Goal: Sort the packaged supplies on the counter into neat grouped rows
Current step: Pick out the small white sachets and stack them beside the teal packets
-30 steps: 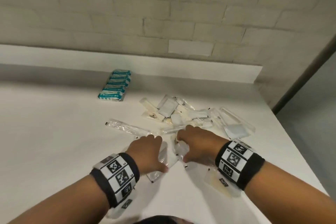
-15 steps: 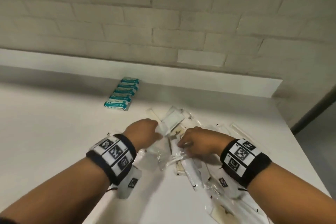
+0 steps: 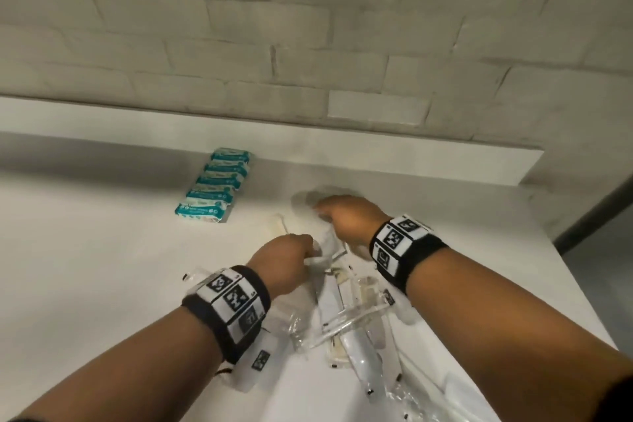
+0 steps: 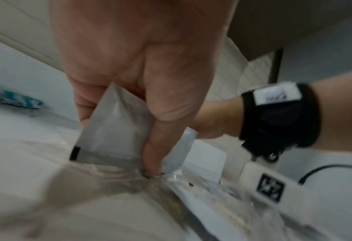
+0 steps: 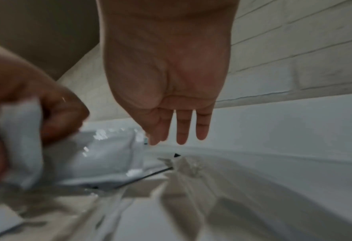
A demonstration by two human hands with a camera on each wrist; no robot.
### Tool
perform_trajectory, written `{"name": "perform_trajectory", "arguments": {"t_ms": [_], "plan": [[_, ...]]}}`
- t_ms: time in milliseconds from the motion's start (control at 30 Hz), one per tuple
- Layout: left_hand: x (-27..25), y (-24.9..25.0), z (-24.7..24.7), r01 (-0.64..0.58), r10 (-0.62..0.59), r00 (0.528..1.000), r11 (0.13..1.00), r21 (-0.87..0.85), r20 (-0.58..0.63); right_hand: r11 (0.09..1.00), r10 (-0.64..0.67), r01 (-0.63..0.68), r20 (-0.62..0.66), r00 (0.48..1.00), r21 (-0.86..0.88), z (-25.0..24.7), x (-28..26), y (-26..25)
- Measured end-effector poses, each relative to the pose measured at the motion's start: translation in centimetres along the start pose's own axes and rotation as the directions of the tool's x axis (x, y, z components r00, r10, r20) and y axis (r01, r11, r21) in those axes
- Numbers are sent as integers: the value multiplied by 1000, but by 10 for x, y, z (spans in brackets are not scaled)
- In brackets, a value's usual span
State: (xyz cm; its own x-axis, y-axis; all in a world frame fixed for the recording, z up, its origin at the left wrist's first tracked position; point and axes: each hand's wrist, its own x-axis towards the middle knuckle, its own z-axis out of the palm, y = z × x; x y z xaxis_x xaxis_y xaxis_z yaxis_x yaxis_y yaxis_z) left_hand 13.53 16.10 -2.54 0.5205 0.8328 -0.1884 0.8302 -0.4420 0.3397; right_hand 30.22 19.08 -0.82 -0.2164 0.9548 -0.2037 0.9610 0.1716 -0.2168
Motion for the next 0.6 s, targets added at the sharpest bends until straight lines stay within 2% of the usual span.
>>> {"name": "perform_trajectory", "arguments": {"t_ms": [100, 200, 367, 433, 533, 600], "plan": [[-23, -20, -22, 119, -121, 993, 987, -107, -13, 970, -147, 167, 119, 982, -179, 5, 14, -16], [-49, -48, -43, 256, -261, 965, 941, -220, 10, 950, -129, 150, 93, 987, -273, 11, 21, -16], [-75, -66, -43, 352, -356, 927, 935, 49, 121, 890, -5, 62, 126, 992, -451, 14, 15, -17], [-76, -64, -33, 349, -359, 922, 933, 93, 145, 892, 15, 34, 105, 994, -450, 17, 8, -22], [-75, -57, -23, 331, -346, 931, 935, 125, 116, 962, 92, -84, 22, 995, -261, 26, -3, -22], [-78, -55, -19, 343, -349, 931, 937, 70, 110, 963, 183, -168, 53, 982, -211, 29, -9, -18]]}}
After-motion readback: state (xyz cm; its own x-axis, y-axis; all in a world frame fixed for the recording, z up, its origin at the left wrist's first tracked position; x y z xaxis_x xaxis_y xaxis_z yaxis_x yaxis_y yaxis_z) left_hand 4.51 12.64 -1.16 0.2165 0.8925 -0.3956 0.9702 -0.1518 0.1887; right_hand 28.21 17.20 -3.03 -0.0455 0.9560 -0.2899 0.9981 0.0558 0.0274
